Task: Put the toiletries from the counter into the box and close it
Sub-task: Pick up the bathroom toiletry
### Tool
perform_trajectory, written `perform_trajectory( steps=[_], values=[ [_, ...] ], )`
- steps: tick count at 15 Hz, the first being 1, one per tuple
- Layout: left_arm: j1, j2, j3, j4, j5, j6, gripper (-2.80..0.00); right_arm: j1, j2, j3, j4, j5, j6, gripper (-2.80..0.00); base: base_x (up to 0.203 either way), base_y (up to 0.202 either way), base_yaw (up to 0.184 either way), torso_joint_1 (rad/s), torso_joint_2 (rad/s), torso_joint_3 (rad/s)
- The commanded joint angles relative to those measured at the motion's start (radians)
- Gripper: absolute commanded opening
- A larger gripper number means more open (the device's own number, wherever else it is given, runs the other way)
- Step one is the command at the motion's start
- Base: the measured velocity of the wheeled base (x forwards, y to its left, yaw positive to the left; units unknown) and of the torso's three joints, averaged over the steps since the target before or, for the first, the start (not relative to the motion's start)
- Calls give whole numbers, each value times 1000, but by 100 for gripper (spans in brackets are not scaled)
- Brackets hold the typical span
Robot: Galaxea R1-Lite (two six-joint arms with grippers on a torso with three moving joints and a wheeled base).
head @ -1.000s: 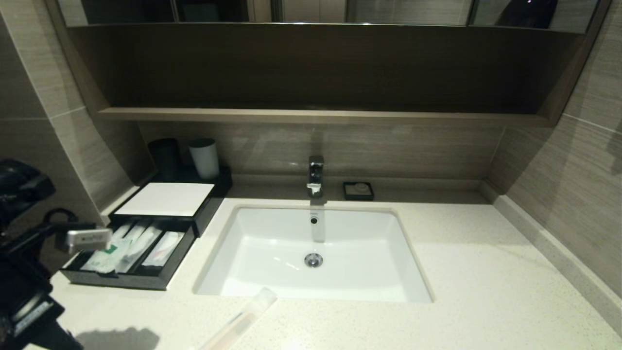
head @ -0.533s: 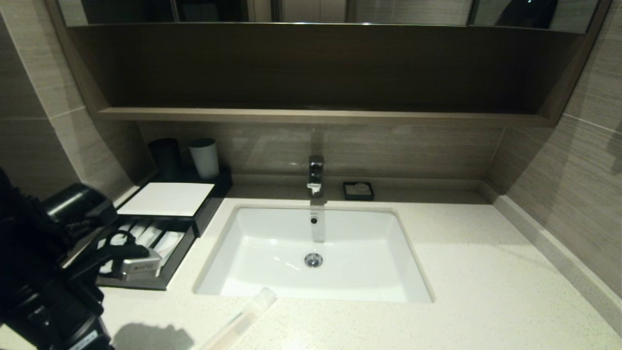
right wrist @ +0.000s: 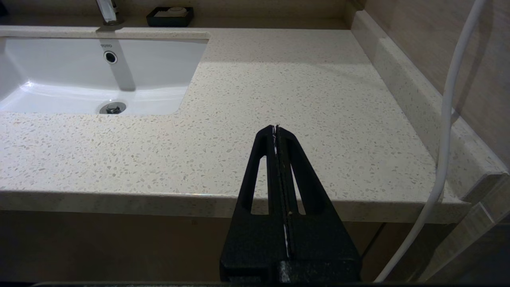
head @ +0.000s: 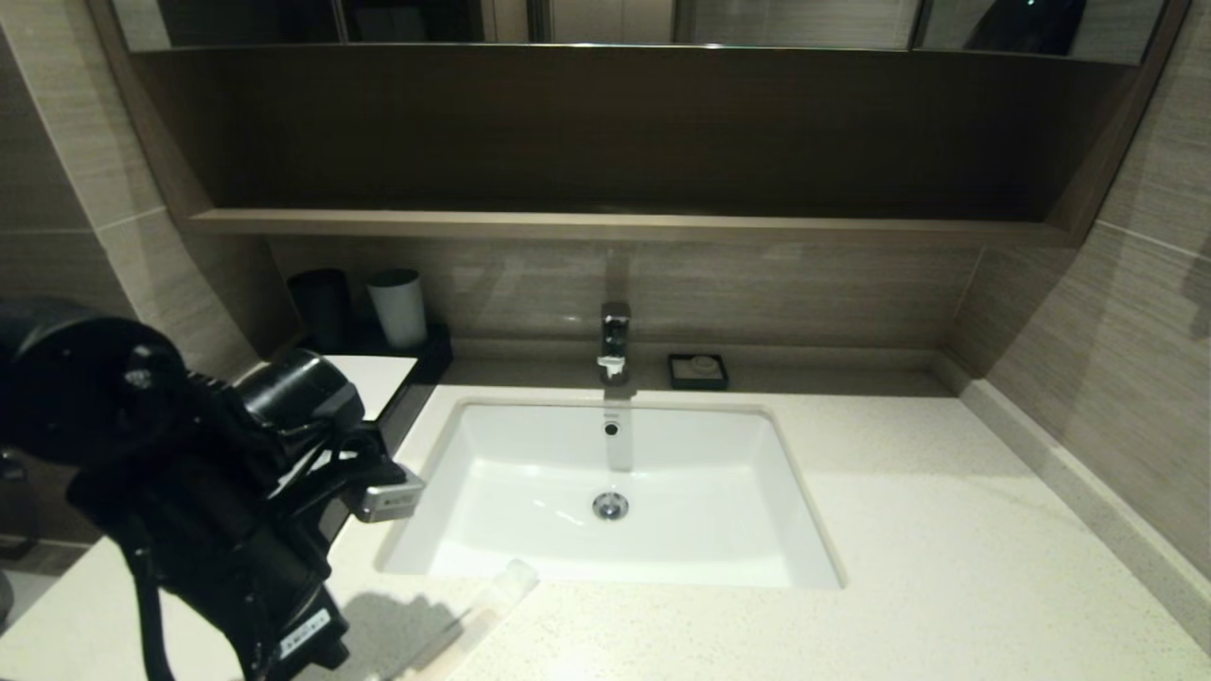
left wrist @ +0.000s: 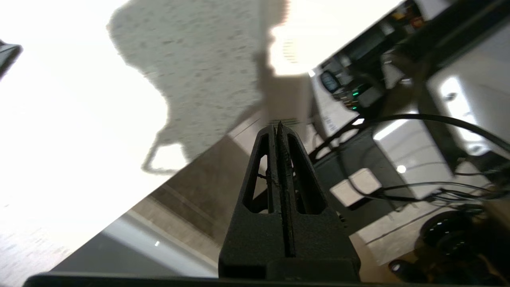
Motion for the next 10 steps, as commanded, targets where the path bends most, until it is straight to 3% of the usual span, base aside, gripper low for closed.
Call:
perform_trajectory(
  steps=[1,5,9,10],
  values=[
    [-1,67,-13,5,40,5,-280,0,-2,0,0,0,0,-280,0,0,0,0,0,0],
    [18,198,50,-30,55,38,-280,0,-2,-1,0,0,0,-280,0,0,0,0,0,0],
    [46,232,33,-133,-16,61,-280,0,-2,0,-1,0,0,-280,0,0,0,0,0,0],
    [46,232,18,-133,-21,97,-280,0,-2,0,-1,0,0,-280,0,0,0,0,0,0]
  ],
)
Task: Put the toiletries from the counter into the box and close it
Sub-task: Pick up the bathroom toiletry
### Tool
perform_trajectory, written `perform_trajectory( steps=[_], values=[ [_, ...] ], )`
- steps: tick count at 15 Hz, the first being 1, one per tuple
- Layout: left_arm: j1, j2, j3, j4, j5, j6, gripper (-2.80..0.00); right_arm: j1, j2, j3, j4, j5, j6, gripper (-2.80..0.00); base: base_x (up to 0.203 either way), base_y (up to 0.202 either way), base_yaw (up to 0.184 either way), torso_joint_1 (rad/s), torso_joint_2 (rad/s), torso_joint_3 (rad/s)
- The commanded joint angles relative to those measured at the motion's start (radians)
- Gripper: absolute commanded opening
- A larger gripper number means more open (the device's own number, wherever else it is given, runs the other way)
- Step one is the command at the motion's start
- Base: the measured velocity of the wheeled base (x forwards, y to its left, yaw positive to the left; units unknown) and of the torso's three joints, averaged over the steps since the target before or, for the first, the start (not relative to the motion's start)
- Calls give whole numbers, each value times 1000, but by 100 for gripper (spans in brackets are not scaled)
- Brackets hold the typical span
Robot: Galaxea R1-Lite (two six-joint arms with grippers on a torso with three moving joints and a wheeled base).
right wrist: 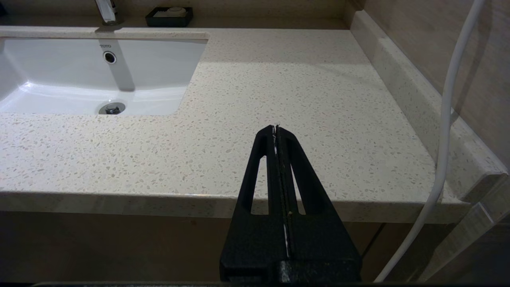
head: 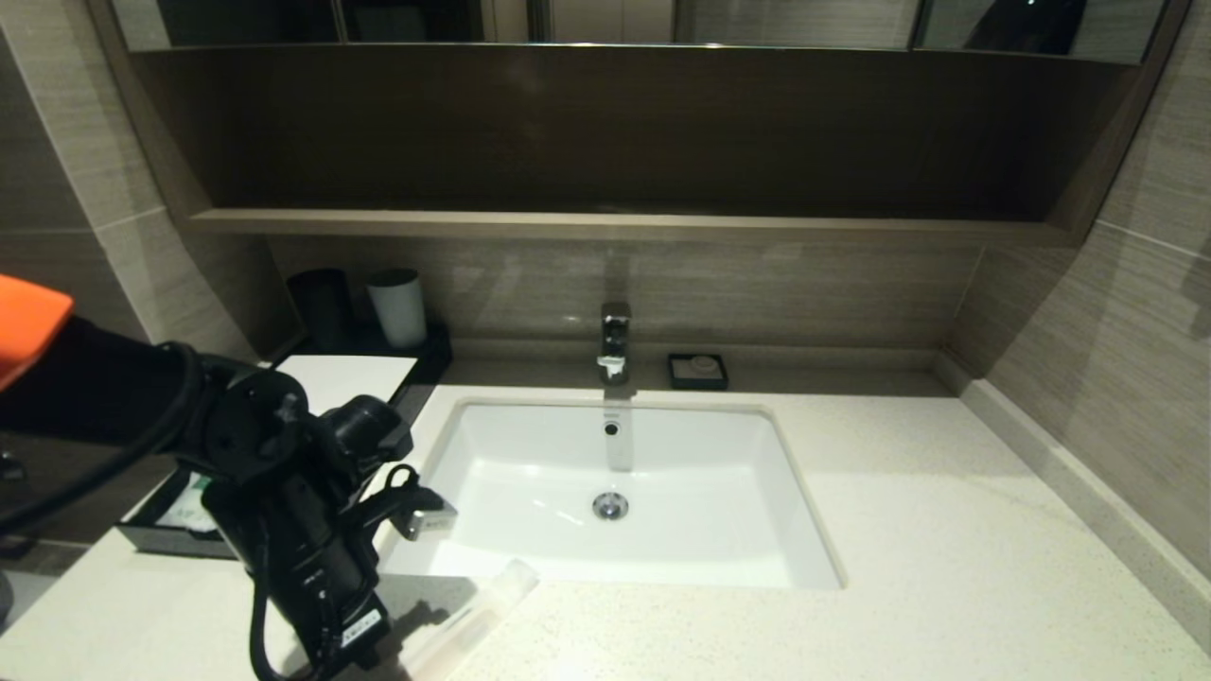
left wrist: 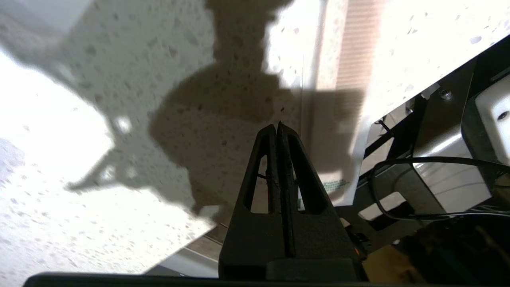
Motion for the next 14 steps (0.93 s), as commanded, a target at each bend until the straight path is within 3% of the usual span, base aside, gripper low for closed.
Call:
perform_trajectory(
  steps=[1,3,4,8,12,14],
  values=[
    [-2,11,-12,10,-3,35,-280,0,-2,0,0,-1,0,-280,0,0,0,0,0,0],
    [-11,15,-28,9,-2,37,-280,0,-2,0,-1,0,0,-280,0,0,0,0,0,0],
    [-13,14,-44,10,-1,40,0,0,0,0,-1,0,0,-280,0,0,0,0,0,0],
    [-27,32,-134,42,-3,15,0,0,-2,0,0,0,0,-280,0,0,0,0,0,0],
    [-93,146,-344,90,-20,-134,0,0,-2,0,-1,0,0,-280,0,0,0,0,0,0],
    [-148,213,-419,138,-20,-151,0,0,-2,0,0,0,0,-280,0,0,0,0,0,0]
  ],
)
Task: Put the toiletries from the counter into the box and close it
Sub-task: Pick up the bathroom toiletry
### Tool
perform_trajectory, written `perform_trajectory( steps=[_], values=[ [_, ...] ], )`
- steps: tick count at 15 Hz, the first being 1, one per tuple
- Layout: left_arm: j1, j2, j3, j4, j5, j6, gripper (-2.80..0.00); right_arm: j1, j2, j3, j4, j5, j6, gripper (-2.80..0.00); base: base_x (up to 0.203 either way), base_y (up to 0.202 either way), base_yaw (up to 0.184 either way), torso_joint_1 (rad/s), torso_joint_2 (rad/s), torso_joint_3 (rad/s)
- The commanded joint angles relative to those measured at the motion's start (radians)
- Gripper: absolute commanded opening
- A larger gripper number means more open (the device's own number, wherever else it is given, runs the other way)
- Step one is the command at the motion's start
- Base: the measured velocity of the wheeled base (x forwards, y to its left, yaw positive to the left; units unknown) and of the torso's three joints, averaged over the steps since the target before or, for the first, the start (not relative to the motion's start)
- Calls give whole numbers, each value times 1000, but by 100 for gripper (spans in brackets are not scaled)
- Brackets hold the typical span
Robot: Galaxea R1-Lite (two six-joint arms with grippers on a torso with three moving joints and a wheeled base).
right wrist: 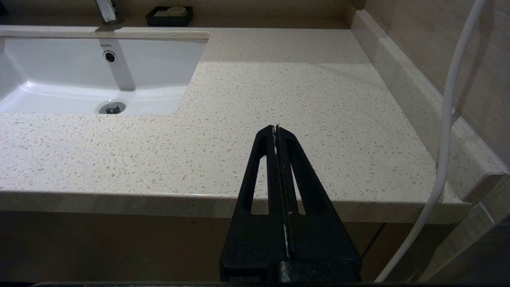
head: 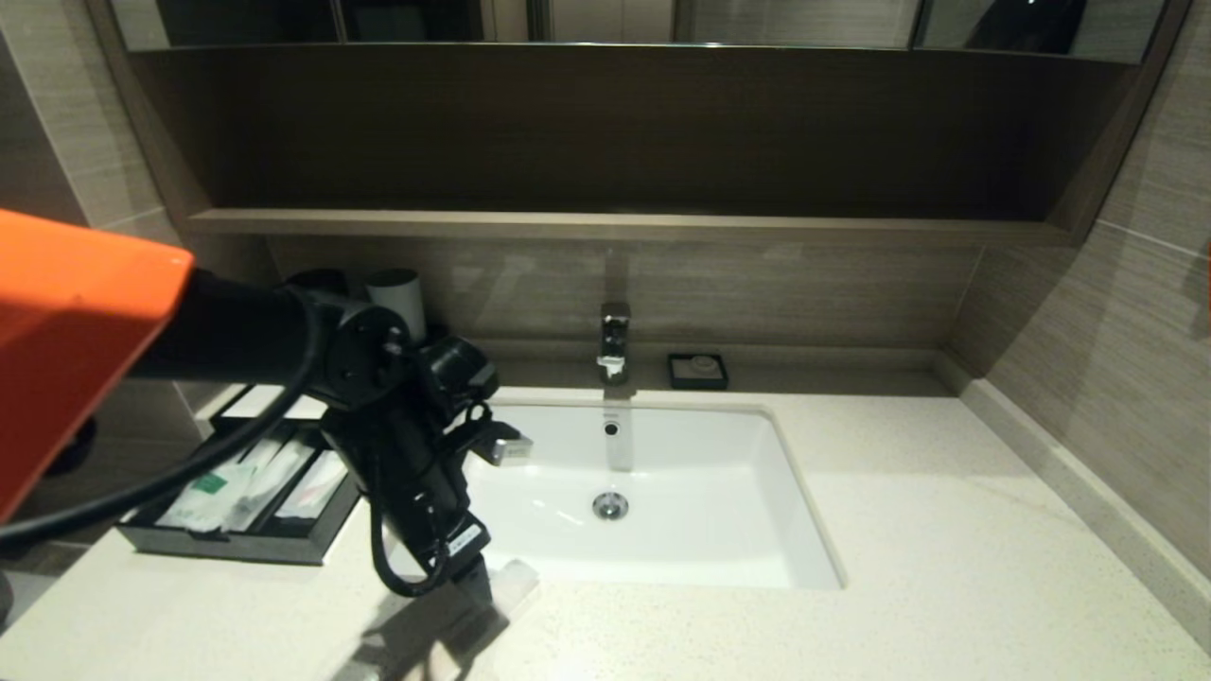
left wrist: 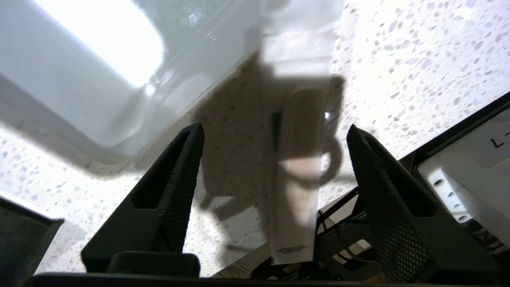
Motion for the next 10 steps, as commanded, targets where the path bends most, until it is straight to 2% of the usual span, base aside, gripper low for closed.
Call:
perform_trajectory(
  steps=[1,2,3,5,7,9,10],
  values=[
    [-41,86,-73,62,-2,-8,0,0,-2,0,0,-1,0,-280,0,0,0,0,0,0],
    [-62,107,-106,155,-5,-34,0,0,0,0,0,0,0,-280,0,0,0,0,0,0],
    [-71,112,-112,201,-8,-56,0,0,-2,0,0,0,0,-280,0,0,0,0,0,0],
    [-74,90,-79,196,-10,-76,0,0,0,0,0,0,0,-280,0,0,0,0,0,0],
    [-86,68,-90,196,-8,-137,0,0,-2,0,0,0,0,-280,0,0,0,0,0,0],
    [-118,46,-112,204,-5,-233,0,0,-2,0,-1,0,0,-280,0,0,0,0,0,0],
    [-123,16,-114,217,-3,-259,0,0,-2,0,0,0,0,-280,0,0,0,0,0,0]
  ],
)
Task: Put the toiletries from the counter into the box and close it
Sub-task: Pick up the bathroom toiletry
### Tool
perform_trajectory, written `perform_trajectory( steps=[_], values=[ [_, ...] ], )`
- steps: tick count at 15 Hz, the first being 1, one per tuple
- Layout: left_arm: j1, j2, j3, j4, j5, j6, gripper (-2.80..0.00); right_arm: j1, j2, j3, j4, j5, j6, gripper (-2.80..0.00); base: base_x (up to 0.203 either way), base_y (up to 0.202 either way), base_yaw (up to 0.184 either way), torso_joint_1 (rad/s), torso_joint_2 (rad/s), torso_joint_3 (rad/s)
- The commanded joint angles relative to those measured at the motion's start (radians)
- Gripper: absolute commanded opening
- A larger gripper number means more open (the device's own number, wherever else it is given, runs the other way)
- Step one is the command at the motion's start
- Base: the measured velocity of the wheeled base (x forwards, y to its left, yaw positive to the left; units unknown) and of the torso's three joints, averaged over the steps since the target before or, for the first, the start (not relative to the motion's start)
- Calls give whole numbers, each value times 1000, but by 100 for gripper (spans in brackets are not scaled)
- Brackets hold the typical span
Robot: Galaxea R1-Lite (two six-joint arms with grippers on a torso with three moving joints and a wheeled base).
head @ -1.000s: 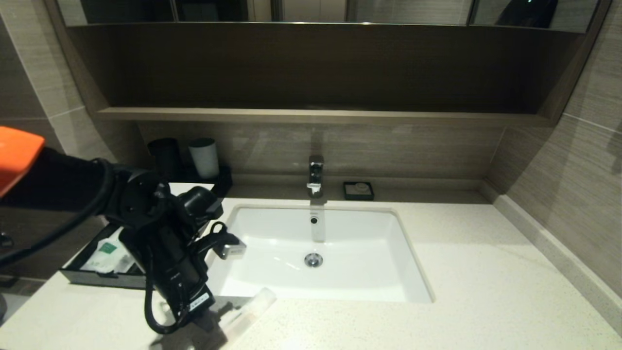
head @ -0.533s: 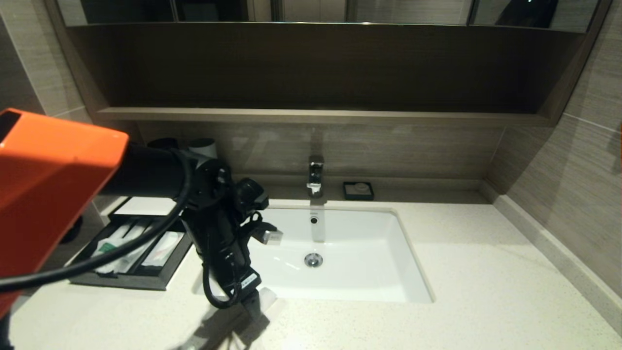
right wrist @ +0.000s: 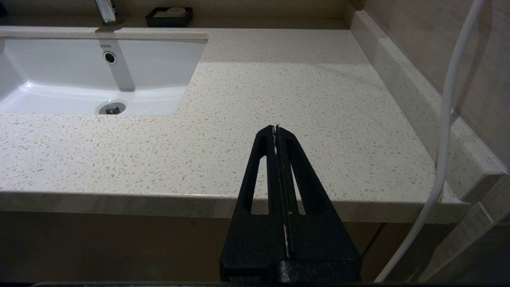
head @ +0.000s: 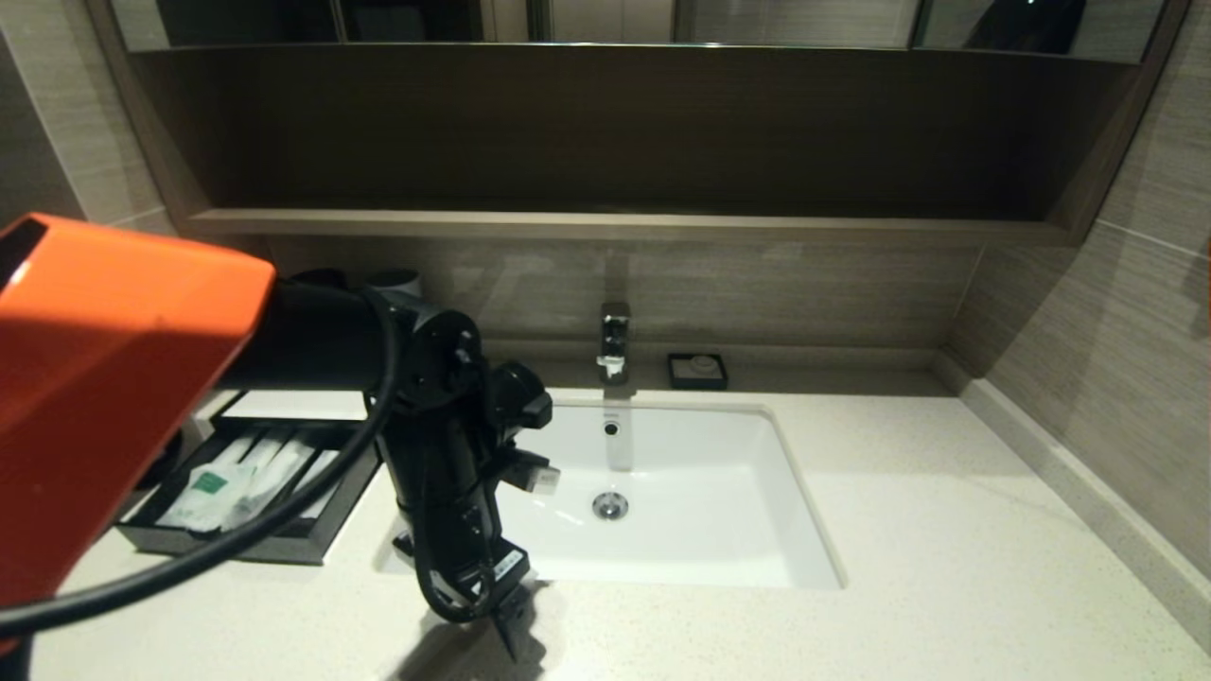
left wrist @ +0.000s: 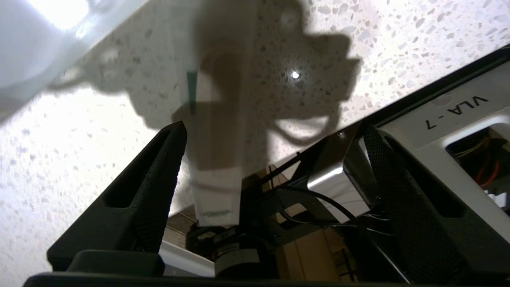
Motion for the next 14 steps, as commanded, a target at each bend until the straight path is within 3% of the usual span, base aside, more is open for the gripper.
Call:
perform_trajectory(
  steps=[1,3,6,9,11,14],
  values=[
    [-9,-73,2,27,1,-9,0,0,0,0,1,-1,0,-280,0,0,0,0,0,0],
    [-12,-151,38,101,9,-9,0,0,-2,0,-1,-1,0,-280,0,0,0,0,0,0],
    [-11,-291,192,124,23,-13,0,0,-2,0,1,0,0,-280,0,0,0,0,0,0],
    [-10,-415,381,49,71,-14,0,0,-2,0,1,0,0,-280,0,0,0,0,0,0],
    [-2,-494,506,-76,97,-8,0,0,-2,0,1,0,0,-280,0,0,0,0,0,0],
    [4,-594,597,-127,121,84,0,0,-2,0,1,0,0,-280,0,0,0,0,0,0]
  ],
)
